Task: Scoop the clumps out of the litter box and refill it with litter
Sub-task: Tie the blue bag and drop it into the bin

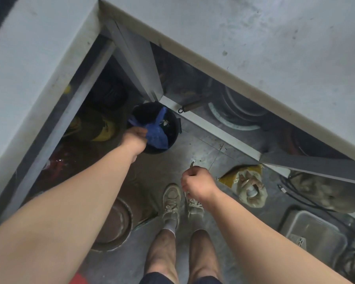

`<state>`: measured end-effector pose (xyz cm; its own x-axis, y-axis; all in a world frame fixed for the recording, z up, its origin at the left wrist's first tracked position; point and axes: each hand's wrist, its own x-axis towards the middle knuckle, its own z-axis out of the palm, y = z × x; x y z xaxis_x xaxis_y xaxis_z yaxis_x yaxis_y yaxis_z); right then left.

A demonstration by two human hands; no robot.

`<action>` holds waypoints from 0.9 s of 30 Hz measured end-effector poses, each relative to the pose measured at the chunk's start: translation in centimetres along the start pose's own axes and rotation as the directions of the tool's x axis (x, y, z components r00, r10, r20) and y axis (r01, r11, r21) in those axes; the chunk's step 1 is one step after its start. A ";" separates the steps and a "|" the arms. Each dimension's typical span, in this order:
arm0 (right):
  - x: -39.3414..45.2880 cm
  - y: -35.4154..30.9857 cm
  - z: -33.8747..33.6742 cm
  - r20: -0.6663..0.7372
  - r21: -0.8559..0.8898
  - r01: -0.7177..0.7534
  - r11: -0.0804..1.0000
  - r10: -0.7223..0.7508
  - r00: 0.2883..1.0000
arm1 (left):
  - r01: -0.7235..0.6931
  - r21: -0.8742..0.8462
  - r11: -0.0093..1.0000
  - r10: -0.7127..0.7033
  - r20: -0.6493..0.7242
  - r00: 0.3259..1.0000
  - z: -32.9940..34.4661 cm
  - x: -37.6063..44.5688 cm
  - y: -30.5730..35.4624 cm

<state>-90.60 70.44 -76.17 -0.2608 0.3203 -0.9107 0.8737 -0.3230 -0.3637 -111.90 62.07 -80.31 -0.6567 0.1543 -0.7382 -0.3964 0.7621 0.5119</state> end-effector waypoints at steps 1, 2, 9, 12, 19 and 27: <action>0.0 0.2 0.0 0.009 0.005 -0.005 1.000 0.004 1.000 | 0.010 -0.007 1.000 -0.010 0.004 1.000 0.0 -0.3 0.1; 0.0 0.3 0.0 0.018 0.015 -0.012 1.000 0.012 1.000 | 0.012 -0.005 1.000 -0.012 -0.003 1.000 0.1 -0.6 0.0; -1.2 1.0 -0.2 0.033 0.027 -0.014 1.000 0.013 0.999 | 0.036 -0.020 0.999 -0.036 0.031 0.999 -0.5 -2.9 -0.9; -2.5 1.1 -0.5 0.014 0.017 0.008 1.000 -0.008 1.000 | 0.035 0.007 0.999 -0.035 0.051 0.998 -0.9 -5.0 -1.8; -7.8 2.1 -1.8 -0.012 -0.030 0.011 0.999 -0.011 1.000 | 0.031 0.075 0.997 -0.040 0.122 0.992 -1.2 -13.7 -2.4; -18.4 3.6 -8.2 -0.162 -0.225 0.094 0.970 -0.132 0.978 | -0.166 0.241 0.956 0.101 0.259 0.961 -1.7 -27.6 0.7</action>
<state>-79.31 70.67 -59.13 -0.3040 0.5001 -0.8109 0.9154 -0.0824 -0.3940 -95.14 57.24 -58.82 -0.5050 0.3882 -0.7709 -0.1150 0.8549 0.5059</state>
